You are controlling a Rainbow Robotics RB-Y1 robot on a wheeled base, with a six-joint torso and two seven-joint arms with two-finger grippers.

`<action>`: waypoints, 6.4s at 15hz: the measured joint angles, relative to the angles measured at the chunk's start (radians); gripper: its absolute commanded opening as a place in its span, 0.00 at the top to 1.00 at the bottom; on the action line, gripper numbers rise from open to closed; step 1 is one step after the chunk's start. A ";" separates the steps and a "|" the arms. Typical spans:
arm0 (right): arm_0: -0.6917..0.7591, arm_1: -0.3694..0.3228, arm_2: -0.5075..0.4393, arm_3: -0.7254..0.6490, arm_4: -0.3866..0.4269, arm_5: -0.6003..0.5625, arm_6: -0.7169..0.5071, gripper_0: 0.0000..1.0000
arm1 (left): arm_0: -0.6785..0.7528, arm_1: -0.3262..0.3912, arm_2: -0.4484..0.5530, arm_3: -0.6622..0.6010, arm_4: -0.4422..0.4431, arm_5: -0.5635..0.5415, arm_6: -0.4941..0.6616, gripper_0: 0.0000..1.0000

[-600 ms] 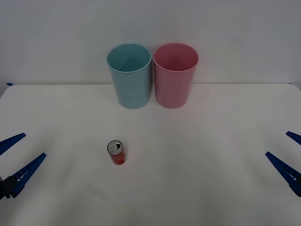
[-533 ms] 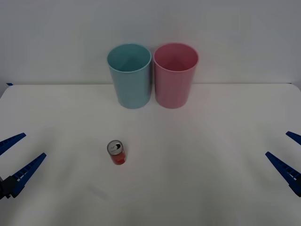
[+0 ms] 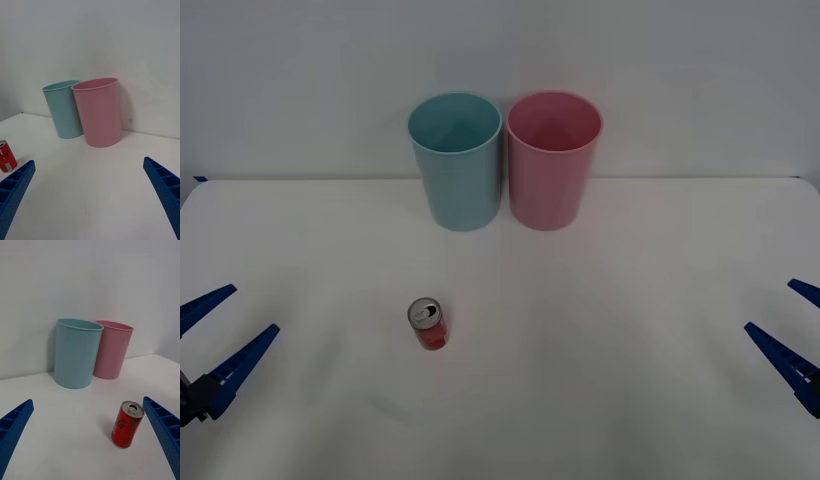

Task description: Grasp the object on the table and drop it into the matching bin: aluminum can to the light blue bin, PET bottle to the pink bin.

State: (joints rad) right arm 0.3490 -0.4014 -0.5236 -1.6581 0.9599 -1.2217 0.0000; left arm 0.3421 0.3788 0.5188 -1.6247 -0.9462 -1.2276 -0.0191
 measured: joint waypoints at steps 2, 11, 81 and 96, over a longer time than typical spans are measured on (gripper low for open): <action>0.000 0.000 0.000 0.000 0.000 0.000 0.000 0.00 | 0.007 0.003 -0.001 0.000 -0.022 -0.003 -0.007 0.00; 0.000 0.000 0.000 0.000 0.000 0.000 0.000 0.00 | 0.028 0.039 -0.029 -0.001 -0.175 -0.026 -0.043 0.00; 0.000 0.000 0.000 0.000 0.000 0.000 0.000 0.00 | -0.378 -0.211 -0.204 0.386 -0.309 0.133 -0.260 1.00; 0.000 0.000 0.000 0.000 0.000 0.000 0.000 0.00 | -0.417 -0.201 -0.210 -0.103 -0.418 0.337 0.238 1.00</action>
State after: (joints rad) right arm 0.3491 -0.4014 -0.5236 -1.6581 0.9599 -1.2217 0.0000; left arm -0.0752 0.1778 0.3089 -1.7280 -1.3643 -0.8905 0.2190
